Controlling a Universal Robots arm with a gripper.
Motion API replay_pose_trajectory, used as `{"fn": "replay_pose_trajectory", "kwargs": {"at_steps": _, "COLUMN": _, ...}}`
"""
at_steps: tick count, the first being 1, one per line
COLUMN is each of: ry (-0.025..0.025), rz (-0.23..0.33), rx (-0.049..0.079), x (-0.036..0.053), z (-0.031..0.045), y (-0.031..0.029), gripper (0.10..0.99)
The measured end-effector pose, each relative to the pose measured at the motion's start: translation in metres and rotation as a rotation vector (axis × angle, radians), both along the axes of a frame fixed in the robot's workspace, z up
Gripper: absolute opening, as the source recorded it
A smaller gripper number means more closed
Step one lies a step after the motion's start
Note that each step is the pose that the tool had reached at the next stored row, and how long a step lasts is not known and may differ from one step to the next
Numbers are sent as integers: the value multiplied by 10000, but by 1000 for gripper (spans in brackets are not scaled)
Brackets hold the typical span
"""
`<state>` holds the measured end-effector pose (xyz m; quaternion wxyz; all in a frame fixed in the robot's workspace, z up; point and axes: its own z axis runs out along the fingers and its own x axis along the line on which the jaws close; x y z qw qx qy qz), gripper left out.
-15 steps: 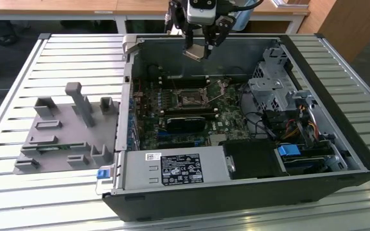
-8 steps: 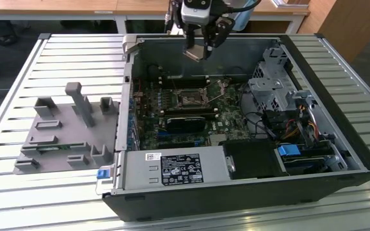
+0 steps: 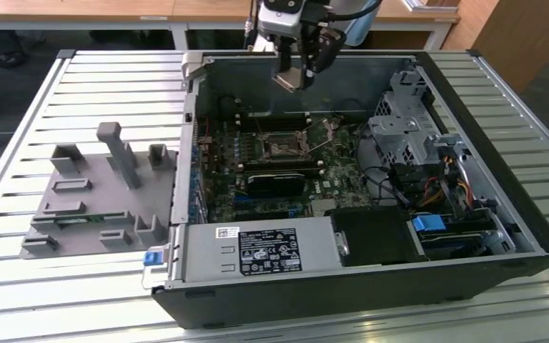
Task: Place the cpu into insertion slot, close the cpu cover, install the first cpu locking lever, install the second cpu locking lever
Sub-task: 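Place the cpu into insertion slot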
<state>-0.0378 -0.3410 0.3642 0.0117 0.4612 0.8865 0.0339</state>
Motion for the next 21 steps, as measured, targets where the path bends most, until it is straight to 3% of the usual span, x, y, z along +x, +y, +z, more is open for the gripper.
{"fn": "replay_pose_trajectory", "kwargs": {"at_steps": 21, "ry": 1, "rz": -3678, "rx": -4, "x": 0, "z": -33, "y": 0, "gripper": 525}}
